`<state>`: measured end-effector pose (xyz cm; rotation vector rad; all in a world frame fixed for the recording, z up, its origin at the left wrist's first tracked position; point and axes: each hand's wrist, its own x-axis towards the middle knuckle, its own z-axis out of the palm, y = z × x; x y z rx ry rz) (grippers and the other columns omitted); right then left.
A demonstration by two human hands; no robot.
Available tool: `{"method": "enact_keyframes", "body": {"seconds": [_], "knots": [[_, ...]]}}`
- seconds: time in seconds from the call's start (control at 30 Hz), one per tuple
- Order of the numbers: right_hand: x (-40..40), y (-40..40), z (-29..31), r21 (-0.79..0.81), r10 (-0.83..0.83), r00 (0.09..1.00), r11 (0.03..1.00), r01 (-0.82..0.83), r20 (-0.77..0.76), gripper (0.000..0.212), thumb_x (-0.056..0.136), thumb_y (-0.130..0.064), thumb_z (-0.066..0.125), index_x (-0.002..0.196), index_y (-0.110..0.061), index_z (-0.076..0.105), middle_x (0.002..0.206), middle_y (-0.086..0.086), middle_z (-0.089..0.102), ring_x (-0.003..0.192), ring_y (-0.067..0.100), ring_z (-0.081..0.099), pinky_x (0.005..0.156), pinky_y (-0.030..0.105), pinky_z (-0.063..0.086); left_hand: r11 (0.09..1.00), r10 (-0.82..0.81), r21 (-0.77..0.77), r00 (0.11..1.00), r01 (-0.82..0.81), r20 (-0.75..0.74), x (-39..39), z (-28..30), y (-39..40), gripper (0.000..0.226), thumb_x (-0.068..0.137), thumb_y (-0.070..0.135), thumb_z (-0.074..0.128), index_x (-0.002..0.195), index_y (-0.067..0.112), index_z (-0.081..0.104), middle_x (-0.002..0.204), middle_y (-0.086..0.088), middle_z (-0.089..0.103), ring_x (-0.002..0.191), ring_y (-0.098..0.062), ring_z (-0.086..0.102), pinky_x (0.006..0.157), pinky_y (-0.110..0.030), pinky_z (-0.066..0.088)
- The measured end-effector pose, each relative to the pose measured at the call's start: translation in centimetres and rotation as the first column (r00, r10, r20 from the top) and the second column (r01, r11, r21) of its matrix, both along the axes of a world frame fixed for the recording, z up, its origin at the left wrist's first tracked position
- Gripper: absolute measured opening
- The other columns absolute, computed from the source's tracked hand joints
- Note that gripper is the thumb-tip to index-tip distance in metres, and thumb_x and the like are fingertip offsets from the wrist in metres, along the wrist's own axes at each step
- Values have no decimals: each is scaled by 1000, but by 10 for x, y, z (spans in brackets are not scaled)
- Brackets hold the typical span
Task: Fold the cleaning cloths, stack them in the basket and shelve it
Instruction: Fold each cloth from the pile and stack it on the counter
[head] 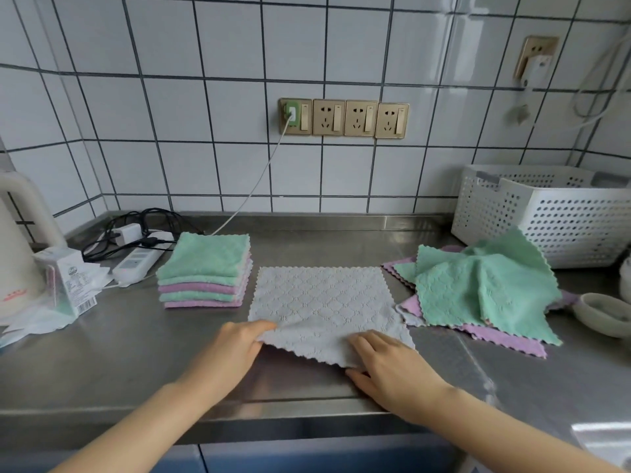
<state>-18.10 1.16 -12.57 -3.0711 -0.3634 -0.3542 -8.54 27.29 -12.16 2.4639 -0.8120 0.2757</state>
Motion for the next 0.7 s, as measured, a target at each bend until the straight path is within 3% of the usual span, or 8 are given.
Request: {"method": "enact_keyframes", "body": {"seconds": [0.13, 0.23, 0.37, 0.43, 0.47, 0.53, 0.6, 0.7], "knots": [[0, -8, 0, -12, -58, 997, 998, 58, -59, 37, 83, -4, 40, 119, -12, 47, 120, 5, 52, 112, 27, 50, 83, 37, 46, 997, -71, 40, 995, 68, 70, 1, 0, 16, 52, 88, -8, 49, 127, 25, 60, 129, 12, 57, 117, -8, 56, 99, -28, 45], [-6, -29, 0, 36, -107, 993, 993, 109, -52, 40, 80, -3, 44, 117, -16, 51, 120, 1, 52, 109, 23, 52, 79, 34, 46, 972, -153, 185, 988, 146, 21, 9, -12, 37, 62, 81, -15, 47, 128, 23, 58, 132, 17, 50, 126, 0, 46, 110, -20, 31], [-23, -59, 9, 234, -104, 994, 967, 105, -16, 22, 81, -11, 64, 99, -21, 69, 106, -7, 67, 98, 13, 64, 81, 31, 53, 982, -154, 118, 988, 151, 19, 4, -14, 60, 44, 86, 0, 62, 116, 32, 66, 122, 27, 53, 121, 7, 50, 107, -8, 27], [-36, -68, 15, 404, -97, 993, 907, 116, -66, 9, 81, -37, 70, 87, -31, 71, 97, -17, 70, 90, 0, 65, 80, 27, 52, 989, -144, 13, 988, 145, -57, -8, -8, 66, 39, 87, 7, 65, 108, 40, 69, 118, 29, 57, 115, 16, 48, 103, -9, 35], [-43, -69, 20, 473, -107, 990, 871, 135, -87, 16, 79, -49, 67, 84, -34, 71, 93, -21, 70, 89, -4, 64, 79, 22, 51, 990, -134, -54, 984, 128, -118, -16, -2, 69, 34, 86, 13, 67, 102, 42, 70, 116, 29, 59, 112, 18, 50, 99, -7, 36], [-56, -67, 33, 570, -95, 985, 806, 162, -146, 12, 78, -40, 70, 81, -28, 72, 84, -23, 70, 81, -8, 64, 73, 13, 47, 981, -143, -164, 949, 99, -280, -30, 15, 72, 16, 83, 33, 68, 95, 41, 74, 109, 27, 65, 106, 15, 56, 94, -7, 40], [-65, -66, 46, 695, -29, 980, 701, 160, -197, 21, 80, -24, 73, 67, -9, 66, 59, -10, 61, 54, -1, 52, 54, 14, 37, 943, -227, -314, 900, 108, -373, -42, 36, 74, 26, 74, 48, 69, 90, 30, 77, 97, 14, 74, 94, 3, 65, 84, -11, 46], [-61, -66, 59, 838, -21, 983, 520, 165, -181, 58, 74, -43, 76, 72, 11, 54, 60, 22, 44, 56, 18, 39, 55, 29, 29, 857, -274, -516, 859, 14, -432, -44, 56, 69, 45, 60, 52, 80, 85, 15, 75, 85, -7, 75, 81, -16, 70, 74, -22, 54]]}}
